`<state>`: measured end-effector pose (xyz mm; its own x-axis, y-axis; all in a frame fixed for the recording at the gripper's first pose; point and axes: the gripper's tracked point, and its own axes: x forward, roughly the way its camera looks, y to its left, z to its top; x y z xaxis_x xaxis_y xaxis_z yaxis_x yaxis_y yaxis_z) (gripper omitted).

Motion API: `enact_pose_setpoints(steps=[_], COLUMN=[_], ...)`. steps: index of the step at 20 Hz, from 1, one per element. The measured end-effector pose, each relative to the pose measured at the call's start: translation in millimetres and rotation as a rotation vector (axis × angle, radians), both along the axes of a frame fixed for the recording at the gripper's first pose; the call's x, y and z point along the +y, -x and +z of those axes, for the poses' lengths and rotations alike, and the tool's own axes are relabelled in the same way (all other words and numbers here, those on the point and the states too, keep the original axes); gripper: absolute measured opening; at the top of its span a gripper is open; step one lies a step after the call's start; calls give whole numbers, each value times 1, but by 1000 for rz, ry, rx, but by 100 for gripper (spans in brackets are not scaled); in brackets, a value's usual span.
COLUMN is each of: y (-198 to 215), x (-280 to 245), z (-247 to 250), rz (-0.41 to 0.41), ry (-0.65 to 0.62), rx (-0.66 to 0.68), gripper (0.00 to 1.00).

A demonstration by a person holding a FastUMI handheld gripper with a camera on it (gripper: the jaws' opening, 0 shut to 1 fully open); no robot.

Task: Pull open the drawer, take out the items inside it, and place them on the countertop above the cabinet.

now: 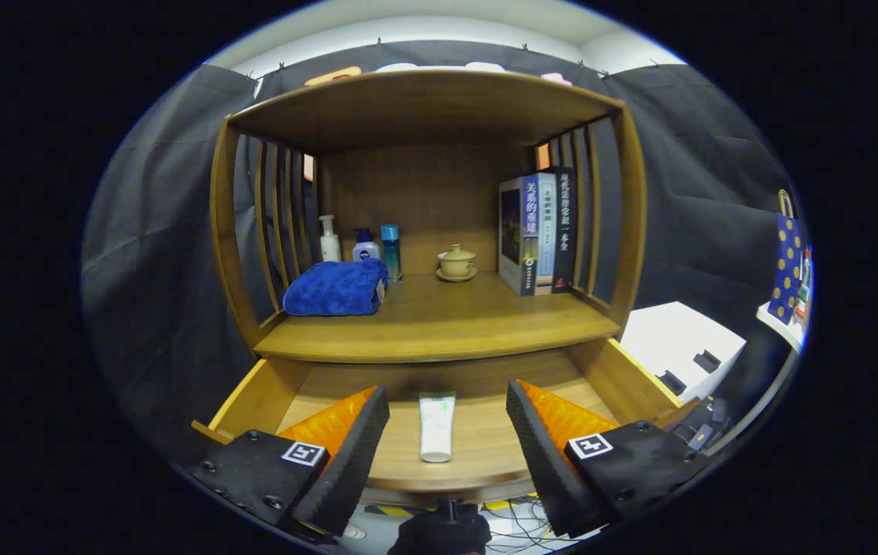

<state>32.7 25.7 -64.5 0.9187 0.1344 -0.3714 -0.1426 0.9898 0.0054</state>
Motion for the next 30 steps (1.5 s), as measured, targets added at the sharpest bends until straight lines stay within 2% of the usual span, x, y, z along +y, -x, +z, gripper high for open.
enact_pose_setpoints(steps=[5, 8, 11, 17, 21, 23, 24, 28, 30], y=[-46, -61, -65, -70, -66, -65, -67, -80, -88], x=[9, 15, 15, 6, 13, 15, 15, 21, 28], z=[-50, -89, -117, -160, -174, -175, -172, -141, -116], rz=[26, 38, 31, 22, 2, 9, 17, 22, 32], ry=[141, 194, 196, 259, 224, 248, 263, 252, 238], rx=[195, 357, 509, 710, 808, 834, 837, 814, 793], gripper=[99, 99, 99, 99, 72, 58, 59, 49, 49])
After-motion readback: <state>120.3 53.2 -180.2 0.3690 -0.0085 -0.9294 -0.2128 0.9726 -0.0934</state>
